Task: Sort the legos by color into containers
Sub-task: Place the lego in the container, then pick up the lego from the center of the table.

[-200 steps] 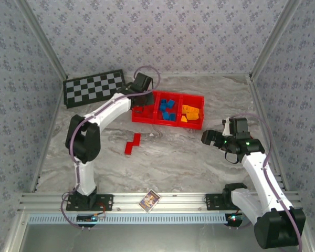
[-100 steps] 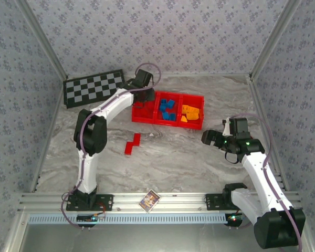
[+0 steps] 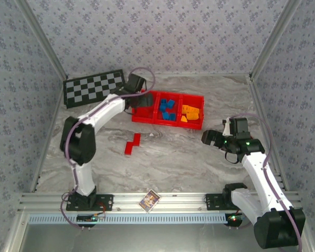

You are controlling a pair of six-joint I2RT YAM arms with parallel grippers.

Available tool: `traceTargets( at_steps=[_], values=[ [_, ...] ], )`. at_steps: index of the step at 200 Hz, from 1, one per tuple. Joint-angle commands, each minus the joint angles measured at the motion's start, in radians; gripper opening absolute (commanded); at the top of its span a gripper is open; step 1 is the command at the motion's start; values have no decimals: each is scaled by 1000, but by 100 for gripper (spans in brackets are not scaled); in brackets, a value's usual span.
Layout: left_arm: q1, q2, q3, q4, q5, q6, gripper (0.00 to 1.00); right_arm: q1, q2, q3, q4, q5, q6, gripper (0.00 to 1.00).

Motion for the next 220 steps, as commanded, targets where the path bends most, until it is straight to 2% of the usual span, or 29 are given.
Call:
traceTargets(
  at_steps=[1,38,74,105,148,184,220],
  values=[
    [-19,-164,-149,13,-53,-20,100,-4,-1,-8,2,-5,7,100],
    [-76,-337,-396,-16,-77,-96,99,-2,-2,-8,3,-8,8,100],
    [-150,-387,-494,-66,-70,-154,98,-1,1,-9,5,-10,8,100],
    [-199,-318,-477,-97,-67,-165,99,1,-1,-8,5,-10,9,100],
    [-203,-167,-397,-122,-71,-152,100,5,-10,-7,0,-10,9,100],
    [-184,-54,-328,-157,-80,-143,91,5,-9,-8,2,-8,8,100],
    [-152,-25,-327,-137,-63,-154,85,5,-8,-9,2,-6,8,100]
  ],
)
